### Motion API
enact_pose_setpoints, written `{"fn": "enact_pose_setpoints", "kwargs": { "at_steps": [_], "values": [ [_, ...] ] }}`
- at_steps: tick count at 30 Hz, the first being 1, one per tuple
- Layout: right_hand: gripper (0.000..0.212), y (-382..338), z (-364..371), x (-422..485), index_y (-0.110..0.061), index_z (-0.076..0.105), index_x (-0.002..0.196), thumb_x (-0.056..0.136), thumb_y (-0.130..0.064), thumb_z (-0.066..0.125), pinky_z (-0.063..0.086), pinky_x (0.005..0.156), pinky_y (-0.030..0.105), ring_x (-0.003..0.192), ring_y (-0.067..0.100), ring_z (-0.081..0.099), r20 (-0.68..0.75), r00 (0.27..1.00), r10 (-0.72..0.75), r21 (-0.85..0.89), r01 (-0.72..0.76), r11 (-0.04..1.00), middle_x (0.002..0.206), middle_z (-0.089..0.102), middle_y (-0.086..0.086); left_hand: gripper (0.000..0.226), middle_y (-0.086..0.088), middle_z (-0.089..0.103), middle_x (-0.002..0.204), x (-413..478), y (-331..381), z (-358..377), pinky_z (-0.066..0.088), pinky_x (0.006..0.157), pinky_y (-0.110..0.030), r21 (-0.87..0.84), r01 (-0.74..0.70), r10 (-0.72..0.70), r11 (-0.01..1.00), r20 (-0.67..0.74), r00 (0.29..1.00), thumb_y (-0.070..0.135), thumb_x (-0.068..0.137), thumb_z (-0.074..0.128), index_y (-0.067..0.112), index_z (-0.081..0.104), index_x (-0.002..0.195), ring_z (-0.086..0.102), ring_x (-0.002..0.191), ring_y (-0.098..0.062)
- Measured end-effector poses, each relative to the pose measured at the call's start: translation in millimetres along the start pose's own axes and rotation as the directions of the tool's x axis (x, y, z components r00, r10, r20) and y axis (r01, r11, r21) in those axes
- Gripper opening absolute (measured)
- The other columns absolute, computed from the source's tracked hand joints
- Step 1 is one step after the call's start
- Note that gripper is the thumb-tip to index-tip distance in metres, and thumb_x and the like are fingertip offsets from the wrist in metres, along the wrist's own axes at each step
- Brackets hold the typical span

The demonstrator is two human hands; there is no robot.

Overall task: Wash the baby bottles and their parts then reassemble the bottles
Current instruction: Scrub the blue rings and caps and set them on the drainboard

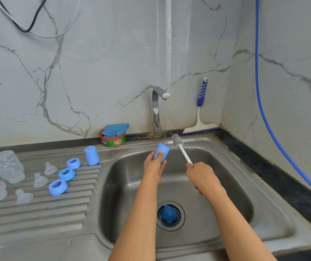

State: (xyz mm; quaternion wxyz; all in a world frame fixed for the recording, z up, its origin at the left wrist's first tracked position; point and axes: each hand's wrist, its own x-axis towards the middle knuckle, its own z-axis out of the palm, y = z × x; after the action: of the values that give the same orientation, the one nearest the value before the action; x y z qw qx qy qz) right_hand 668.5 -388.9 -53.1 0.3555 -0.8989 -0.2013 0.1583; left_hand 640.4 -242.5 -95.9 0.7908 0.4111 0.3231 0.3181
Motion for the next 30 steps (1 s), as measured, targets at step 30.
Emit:
{"fn": "enact_pose_setpoints", "kwargs": {
  "at_steps": [30],
  "values": [
    [0.039, -21, 27, -24, -0.011, 0.055, 0.123, 0.101, -0.033, 0.032, 0.044, 0.080, 0.032, 0.110, 0.029, 0.058, -0.003, 0.988, -0.157, -0.428, 0.141, 0.893, 0.119, 0.060, 0.008, 0.027, -0.010, 0.057, 0.096, 8, 18, -10, 0.054, 0.070, -0.038, -0.289, -0.114, 0.075, 0.951, -0.144, 0.987, 0.015, 0.094, 0.060, 0.008, 0.051, 0.118, 0.059, 0.075, -0.018]
  ]
}}
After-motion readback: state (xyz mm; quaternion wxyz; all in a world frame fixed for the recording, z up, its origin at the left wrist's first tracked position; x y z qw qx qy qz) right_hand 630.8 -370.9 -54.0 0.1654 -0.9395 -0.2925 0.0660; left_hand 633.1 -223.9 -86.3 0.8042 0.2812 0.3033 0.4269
